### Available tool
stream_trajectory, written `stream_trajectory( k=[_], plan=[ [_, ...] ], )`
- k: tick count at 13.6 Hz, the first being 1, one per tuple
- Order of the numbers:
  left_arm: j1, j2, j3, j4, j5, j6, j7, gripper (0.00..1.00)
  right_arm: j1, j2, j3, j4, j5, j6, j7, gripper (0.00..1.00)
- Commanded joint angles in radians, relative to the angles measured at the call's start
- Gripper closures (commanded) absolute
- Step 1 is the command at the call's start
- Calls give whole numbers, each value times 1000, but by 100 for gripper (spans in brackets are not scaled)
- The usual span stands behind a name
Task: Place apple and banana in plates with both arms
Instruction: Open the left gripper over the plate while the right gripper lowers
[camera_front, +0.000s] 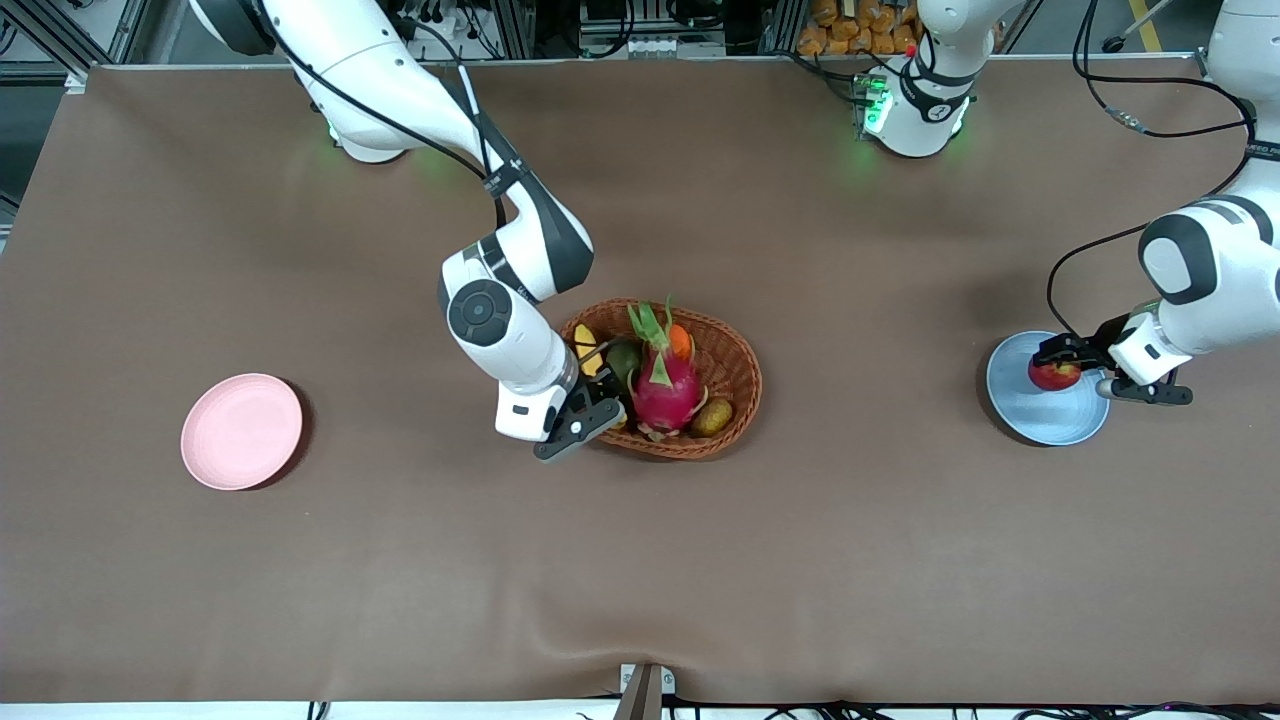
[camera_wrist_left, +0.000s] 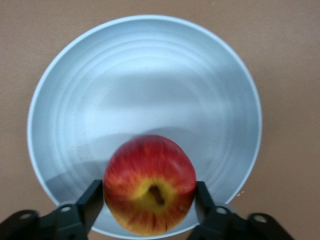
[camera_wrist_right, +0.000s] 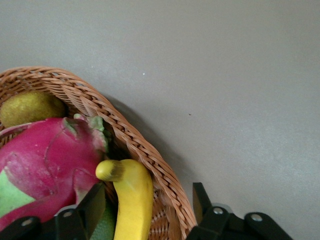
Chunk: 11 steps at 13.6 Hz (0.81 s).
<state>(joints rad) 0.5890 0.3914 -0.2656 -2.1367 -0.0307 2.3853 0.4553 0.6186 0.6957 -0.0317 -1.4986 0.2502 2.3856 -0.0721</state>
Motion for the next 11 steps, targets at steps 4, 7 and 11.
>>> stream_trajectory(
  k=[4,7,11],
  plan=[
    [6,0,-21,40,0,-20,17,0,38,28,-13,14,-19,44,60,28],
    [5,-52,-72,131,-1,-157,-3,0,46,39,-13,11,-20,76,60,28],
    [3,-65,-119,291,-1,-378,-84,0,49,41,-13,-3,-25,104,58,33]
  ],
)
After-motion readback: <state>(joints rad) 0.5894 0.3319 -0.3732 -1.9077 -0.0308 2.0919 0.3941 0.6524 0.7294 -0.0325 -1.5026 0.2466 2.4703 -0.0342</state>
